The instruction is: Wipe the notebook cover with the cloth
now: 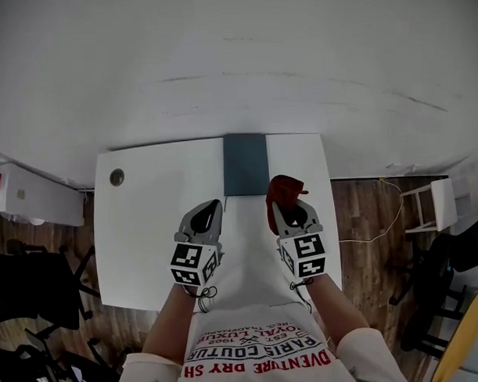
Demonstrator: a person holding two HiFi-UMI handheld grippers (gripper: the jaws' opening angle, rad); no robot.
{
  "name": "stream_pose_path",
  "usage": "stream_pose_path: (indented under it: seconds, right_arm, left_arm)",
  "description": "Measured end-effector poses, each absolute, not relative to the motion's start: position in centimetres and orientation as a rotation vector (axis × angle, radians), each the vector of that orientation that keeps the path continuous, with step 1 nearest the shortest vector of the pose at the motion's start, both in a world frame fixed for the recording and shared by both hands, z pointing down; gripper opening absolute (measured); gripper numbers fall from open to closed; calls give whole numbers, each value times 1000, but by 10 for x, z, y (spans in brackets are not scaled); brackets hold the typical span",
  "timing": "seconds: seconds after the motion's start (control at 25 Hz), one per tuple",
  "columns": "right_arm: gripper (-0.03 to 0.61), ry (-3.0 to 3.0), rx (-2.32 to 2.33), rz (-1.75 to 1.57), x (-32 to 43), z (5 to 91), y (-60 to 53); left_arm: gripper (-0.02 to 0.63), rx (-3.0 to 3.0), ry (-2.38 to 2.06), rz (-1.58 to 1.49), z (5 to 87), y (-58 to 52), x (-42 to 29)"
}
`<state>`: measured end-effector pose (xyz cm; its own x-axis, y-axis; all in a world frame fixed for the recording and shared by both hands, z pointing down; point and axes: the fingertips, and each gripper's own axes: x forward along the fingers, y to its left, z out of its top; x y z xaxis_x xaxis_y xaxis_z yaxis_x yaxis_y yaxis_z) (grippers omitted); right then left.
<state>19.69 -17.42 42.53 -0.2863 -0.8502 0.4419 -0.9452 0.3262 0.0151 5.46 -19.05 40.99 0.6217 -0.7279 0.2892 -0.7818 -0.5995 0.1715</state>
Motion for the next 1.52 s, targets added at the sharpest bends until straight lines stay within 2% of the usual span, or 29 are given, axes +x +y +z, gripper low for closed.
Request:
stream_pose_path:
  seconds: [0.28, 0.44, 1.52]
  right_arm:
    - [83, -2292, 1611, 74, 185, 371, -155]
    - [81, -2325, 1636, 69, 190, 356, -152]
    - [75, -2361, 1674, 29, 185, 345, -160]
  left_arm:
    - [9, 2768, -1226, 130, 332, -153, 50]
    - [9, 2765, -1292, 83, 315, -150, 36]
    - [9, 2761, -1362, 94, 310, -167, 35]
